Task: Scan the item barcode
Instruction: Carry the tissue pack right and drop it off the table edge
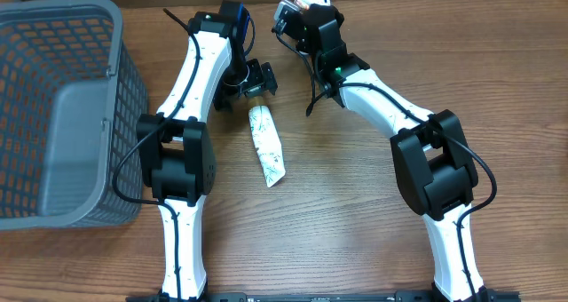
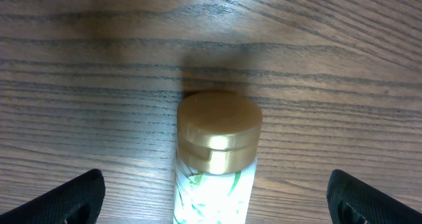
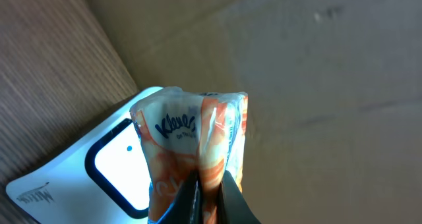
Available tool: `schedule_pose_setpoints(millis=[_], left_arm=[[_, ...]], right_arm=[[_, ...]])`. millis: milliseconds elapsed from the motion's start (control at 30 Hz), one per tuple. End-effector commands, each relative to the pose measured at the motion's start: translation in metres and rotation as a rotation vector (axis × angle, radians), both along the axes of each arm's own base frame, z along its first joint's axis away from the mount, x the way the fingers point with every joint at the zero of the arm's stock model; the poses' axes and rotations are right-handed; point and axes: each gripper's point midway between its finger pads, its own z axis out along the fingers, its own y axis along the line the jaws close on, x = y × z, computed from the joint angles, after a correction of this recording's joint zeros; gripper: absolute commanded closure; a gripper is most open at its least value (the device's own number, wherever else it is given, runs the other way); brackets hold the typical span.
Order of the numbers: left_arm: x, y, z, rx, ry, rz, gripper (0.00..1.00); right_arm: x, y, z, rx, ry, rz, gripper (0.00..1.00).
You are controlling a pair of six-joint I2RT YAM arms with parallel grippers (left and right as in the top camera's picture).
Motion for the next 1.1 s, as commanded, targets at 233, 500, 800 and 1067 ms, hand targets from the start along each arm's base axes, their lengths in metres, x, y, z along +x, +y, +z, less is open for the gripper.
schedule_pose_setpoints(millis=[233, 500, 800, 1067], left_arm=[[0.001, 0.004, 0.007, 0.009, -0.016, 0.007, 0.0], [0.001, 0.004, 0.007, 0.009, -0.016, 0.007, 0.0], [0.001, 0.004, 0.007, 0.009, -0.016, 0.007, 0.0], [0.001, 0.004, 0.007, 0.009, -0.016, 0.007, 0.0]], right_arm=[[-0.002, -0.179, 0.036, 0.621, -0.014, -0.711, 0.96], [-0.087, -0.402, 0.053, 0.952, -0.037, -1.297, 0.96], [-0.177, -0.527, -0.01, 1.349, 0.272, -1.469, 0.96], [-0.211, -0.536, -0.048, 1.372, 0.348, -1.566, 0.96]])
